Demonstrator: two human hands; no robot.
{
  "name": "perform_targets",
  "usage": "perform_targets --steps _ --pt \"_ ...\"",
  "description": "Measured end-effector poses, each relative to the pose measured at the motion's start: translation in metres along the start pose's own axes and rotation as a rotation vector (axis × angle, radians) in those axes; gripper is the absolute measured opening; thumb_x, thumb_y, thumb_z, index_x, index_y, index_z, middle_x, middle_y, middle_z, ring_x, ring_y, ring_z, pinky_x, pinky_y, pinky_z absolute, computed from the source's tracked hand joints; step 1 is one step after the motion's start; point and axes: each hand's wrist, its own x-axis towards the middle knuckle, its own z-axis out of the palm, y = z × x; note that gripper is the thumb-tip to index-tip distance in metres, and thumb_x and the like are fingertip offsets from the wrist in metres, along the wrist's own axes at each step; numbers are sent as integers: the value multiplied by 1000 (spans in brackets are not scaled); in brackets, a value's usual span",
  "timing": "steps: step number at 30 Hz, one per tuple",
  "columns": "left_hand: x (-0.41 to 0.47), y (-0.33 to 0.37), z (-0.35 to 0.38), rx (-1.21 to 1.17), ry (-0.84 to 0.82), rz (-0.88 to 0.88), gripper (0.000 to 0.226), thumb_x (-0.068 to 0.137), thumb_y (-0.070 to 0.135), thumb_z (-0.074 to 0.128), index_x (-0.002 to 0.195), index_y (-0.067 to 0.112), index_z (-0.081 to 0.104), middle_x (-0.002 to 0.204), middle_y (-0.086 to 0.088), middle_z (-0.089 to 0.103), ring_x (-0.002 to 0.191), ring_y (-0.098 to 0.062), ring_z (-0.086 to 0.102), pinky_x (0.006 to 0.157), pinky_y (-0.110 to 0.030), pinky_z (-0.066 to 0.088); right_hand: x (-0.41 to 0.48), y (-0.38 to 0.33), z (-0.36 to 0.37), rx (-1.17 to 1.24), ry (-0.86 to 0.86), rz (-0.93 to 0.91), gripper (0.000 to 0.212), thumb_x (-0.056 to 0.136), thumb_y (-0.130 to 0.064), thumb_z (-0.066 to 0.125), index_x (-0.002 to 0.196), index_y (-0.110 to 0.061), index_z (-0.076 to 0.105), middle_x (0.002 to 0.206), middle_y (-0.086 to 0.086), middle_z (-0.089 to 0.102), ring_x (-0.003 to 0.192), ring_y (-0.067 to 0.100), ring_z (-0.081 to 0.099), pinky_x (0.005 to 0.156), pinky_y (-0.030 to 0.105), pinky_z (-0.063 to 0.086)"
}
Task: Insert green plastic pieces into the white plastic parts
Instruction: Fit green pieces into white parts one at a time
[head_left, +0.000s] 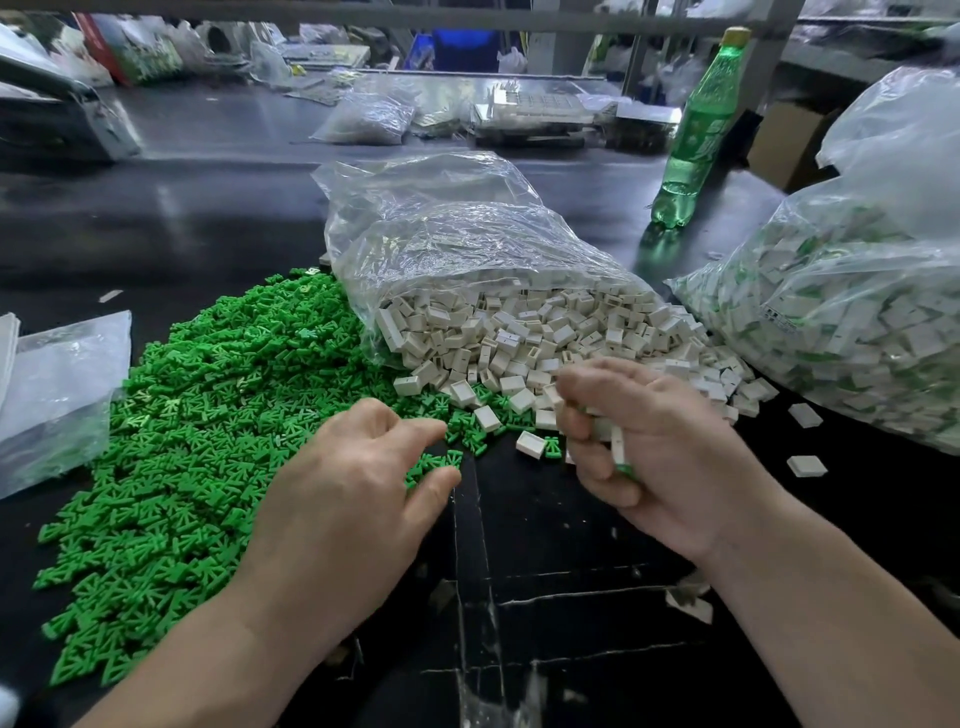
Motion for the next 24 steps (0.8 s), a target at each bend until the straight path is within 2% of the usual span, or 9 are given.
perform_targets --steps 2,5,8,11,15,17,20,22,24 --pt "1 0 4 121 -8 50 40 83 45 63 112 20 74 88 4 60 79 -18 59 64 -29 45 -2 5 6 -580 139 -92 9 89 -29 68 95 -31 74 66 -7 65 46 15 51 37 20 38" --pt "6 -2 10 169 -30 97 32 81 39 69 105 18 77 80 1 57 74 -22 57 64 -37 48 2 19 15 -1492 231 -271 30 94 -37 55 122 -32 65 92 -6 74 83 19 68 60 28 47" --pt "8 -2 12 184 -51 121 20 80 35 74 92 20 78 77 2 55 70 -21 54 62 -37 48 8 25 22 -1698 278 -291 27 100 -37 43 120 -28 60 100 -1 70 92 27 66 56 31 35" --pt "9 -1 13 158 -64 121 15 78 36 76 86 23 76 78 4 54 73 -20 54 65 -36 48 11 28 19 -1751 246 -311 23 102 -38 42 110 -30 62 99 -4 68 89 25 66 59 32 41" --pt "10 -2 13 121 -52 112 12 80 36 76 82 24 72 81 6 54 78 -20 55 70 -37 46 11 31 17 -1723 226 -346 21 102 -40 43 106 -26 58 94 -4 67 86 26 63 65 35 45" --pt "10 -3 11 97 -17 113 11 80 33 77 81 23 73 80 6 57 76 -20 56 68 -36 45 8 27 14 -1562 192 -305 19 101 -42 46 97 -26 56 81 -10 62 75 17 59 61 32 41" --pt "11 -3 6 -81 68 41 12 87 35 68 85 24 72 80 11 59 76 -13 57 69 -30 44 0 18 16 -961 115 -155 17 99 -37 56 88 -26 63 74 -6 70 51 4 53 47 20 38" --pt "10 -3 2 -316 103 -65 14 90 42 60 87 30 68 76 14 62 72 -3 58 64 -17 44 -4 14 22 -499 25 -29 8 98 -25 60 93 -20 65 83 1 76 45 8 50 37 20 35" --pt "7 -1 0 -555 97 -150 10 88 42 61 87 34 66 78 16 67 70 -1 62 56 -10 45 -4 14 25 -212 -53 56 8 90 -16 67 97 -13 63 83 7 74 46 12 47 35 19 31"
